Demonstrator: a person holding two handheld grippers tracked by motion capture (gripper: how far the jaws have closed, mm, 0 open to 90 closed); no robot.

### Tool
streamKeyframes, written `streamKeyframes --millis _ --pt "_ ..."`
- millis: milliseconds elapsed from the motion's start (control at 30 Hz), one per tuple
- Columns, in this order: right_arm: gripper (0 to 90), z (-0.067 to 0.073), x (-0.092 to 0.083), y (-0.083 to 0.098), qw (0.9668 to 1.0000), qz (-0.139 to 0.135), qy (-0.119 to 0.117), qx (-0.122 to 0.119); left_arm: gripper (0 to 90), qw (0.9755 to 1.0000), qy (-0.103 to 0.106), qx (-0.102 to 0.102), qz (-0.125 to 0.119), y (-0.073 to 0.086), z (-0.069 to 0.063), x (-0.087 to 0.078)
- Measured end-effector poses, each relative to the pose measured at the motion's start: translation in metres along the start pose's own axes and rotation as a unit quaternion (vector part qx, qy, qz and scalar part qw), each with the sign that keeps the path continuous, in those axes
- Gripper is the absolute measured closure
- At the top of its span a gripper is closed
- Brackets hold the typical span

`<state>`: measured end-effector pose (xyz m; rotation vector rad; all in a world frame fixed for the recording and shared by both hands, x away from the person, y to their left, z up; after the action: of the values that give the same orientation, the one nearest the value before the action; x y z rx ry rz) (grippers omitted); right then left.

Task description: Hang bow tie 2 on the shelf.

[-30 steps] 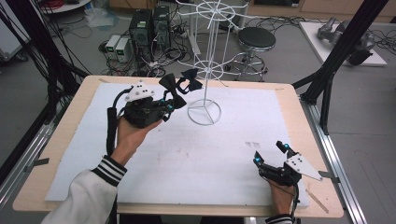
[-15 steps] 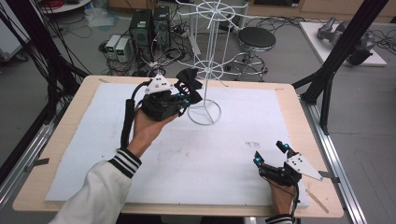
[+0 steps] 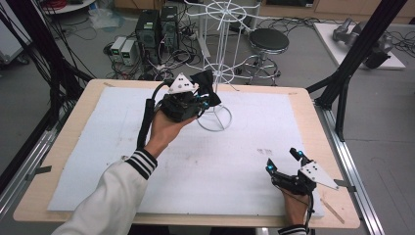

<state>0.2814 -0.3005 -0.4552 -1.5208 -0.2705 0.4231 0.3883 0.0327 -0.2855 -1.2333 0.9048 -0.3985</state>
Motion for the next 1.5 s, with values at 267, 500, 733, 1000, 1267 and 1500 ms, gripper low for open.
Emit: streamKeyframes --millis 267,500,733,1000,1267,1500 --pt "7.4 -0.001 0.0 0.0 1.0 -0.001 0.001 -0.002 86.2 1.0 0.0 0.001 0.006 -0.002 -0.001 0.011" --pt "7.4 -0.001 0.0 0.0 1.0 -0.002 0.001 -0.002 86.2 1.0 -0.002 0.001 0.009 0.0 0.001 0.018" --pt "7.4 -0.001 0.0 0.0 1.0 -0.002 0.0 -0.001 86.1 0.9999 0.001 0.001 0.016 0.0 0.004 0.023" --pt "7.4 -0.001 0.0 0.0 1.0 -0.005 0.001 -0.001 86.1 0.9999 0.005 -0.004 0.016 0.002 0.005 0.034" --pt "7.4 -0.001 0.0 0.0 1.0 -0.006 0.0 0.0 86.1 0.9998 0.0 -0.003 0.018 0.005 0.007 0.044" --pt "7.4 -0.001 -0.001 0.0 1.0 -0.007 0.0 0.001 86.1 0.9997 -0.006 -0.007 0.021 0.007 0.01 0.048"
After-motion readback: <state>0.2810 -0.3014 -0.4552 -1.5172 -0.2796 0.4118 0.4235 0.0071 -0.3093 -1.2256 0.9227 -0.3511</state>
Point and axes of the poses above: each handheld gripper's, and its own axes: x roughly forward along the jaws, y roughly out of its underside, z roughly to its left, the point moved 3 cm from there along x, roughly forward along the jaws, and after that the axes turned 1 degree about x, right-handed, at the moved point
